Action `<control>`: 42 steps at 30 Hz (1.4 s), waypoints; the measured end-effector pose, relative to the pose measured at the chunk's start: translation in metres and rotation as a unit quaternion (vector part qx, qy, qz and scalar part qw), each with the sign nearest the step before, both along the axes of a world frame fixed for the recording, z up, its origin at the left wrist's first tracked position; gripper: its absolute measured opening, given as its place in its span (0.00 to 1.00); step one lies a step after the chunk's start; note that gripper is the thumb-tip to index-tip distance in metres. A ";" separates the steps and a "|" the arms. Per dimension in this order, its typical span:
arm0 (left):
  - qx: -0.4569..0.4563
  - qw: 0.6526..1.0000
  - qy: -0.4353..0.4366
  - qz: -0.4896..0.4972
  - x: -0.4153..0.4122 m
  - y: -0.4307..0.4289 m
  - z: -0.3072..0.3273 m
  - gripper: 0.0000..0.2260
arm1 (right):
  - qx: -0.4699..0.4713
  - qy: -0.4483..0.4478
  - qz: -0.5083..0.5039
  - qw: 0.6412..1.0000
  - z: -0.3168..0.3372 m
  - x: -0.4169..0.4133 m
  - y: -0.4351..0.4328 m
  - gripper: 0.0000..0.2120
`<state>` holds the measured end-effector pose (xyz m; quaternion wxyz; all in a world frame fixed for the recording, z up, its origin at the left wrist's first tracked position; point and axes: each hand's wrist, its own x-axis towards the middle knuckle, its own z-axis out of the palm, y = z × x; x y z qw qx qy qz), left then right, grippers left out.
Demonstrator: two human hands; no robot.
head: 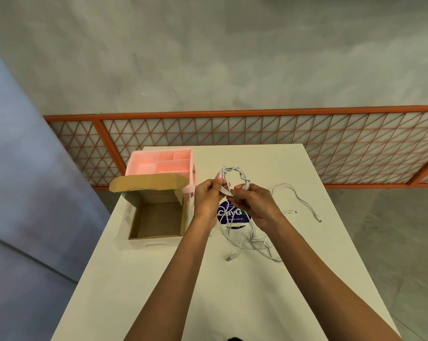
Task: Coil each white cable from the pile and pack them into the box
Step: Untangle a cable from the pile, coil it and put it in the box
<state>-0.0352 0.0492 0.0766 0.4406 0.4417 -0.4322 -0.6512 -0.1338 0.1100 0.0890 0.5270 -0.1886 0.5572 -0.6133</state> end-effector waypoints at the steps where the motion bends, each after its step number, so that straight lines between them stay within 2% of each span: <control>1: 0.000 1.000 -0.005 -0.003 0.000 0.000 0.000 0.10 | 0.008 0.031 0.012 0.999 0.000 -0.001 0.001 0.06; 3: -0.002 1.000 -0.013 -0.013 0.000 0.000 -0.001 0.11 | 0.019 0.082 0.026 0.996 -0.001 -0.003 0.003 0.08; 8: -0.006 0.999 -0.017 -0.040 0.005 -0.005 0.000 0.11 | -0.034 0.115 0.020 0.993 -0.001 -0.007 0.006 0.11; 13: 0.013 0.991 0.011 -0.131 0.007 0.000 0.008 0.10 | -0.071 0.007 0.025 0.997 0.000 -0.007 0.008 0.08; 15: 0.034 0.987 0.036 -0.151 0.007 0.004 0.009 0.10 | -0.083 0.006 0.030 0.996 0.001 -0.007 0.008 0.09; 19: 0.058 0.983 0.021 -0.172 0.011 0.004 0.018 0.09 | -0.119 0.057 0.107 0.985 -0.006 -0.014 0.010 0.27; 21: 0.069 0.980 -0.017 -0.185 0.013 0.003 0.022 0.08 | -0.132 0.096 0.151 0.975 -0.007 -0.018 0.011 0.30; 24: 0.094 0.972 -0.042 -0.210 0.015 0.002 0.024 0.10 | -0.139 0.117 0.134 0.974 -0.007 -0.020 0.011 0.24; 26: 0.128 0.967 -0.006 -0.218 0.014 0.003 0.025 0.11 | -0.127 0.114 0.093 0.981 -0.008 -0.019 0.011 0.20; 28: 0.166 0.964 0.047 -0.203 0.012 0.004 0.023 0.12 | -0.115 0.100 0.060 0.986 -0.010 -0.019 0.010 0.20; 32: 0.186 0.963 0.071 -0.183 0.011 0.004 0.018 0.13 | -0.123 0.093 0.033 0.987 -0.013 -0.020 0.009 0.14; 36: 0.218 0.946 0.142 -0.194 0.017 0.006 0.019 0.11 | -0.110 0.067 -0.035 0.991 -0.013 -0.018 0.008 0.11; 39: 0.214 0.940 0.169 -0.205 0.020 0.005 0.019 0.07 | -0.105 0.083 -0.059 0.989 -0.013 -0.017 0.007 0.11; 42: 0.177 0.953 0.126 -0.212 0.020 0.004 0.016 0.08 | -0.103 0.133 -0.044 0.985 -0.015 -0.017 0.009 0.09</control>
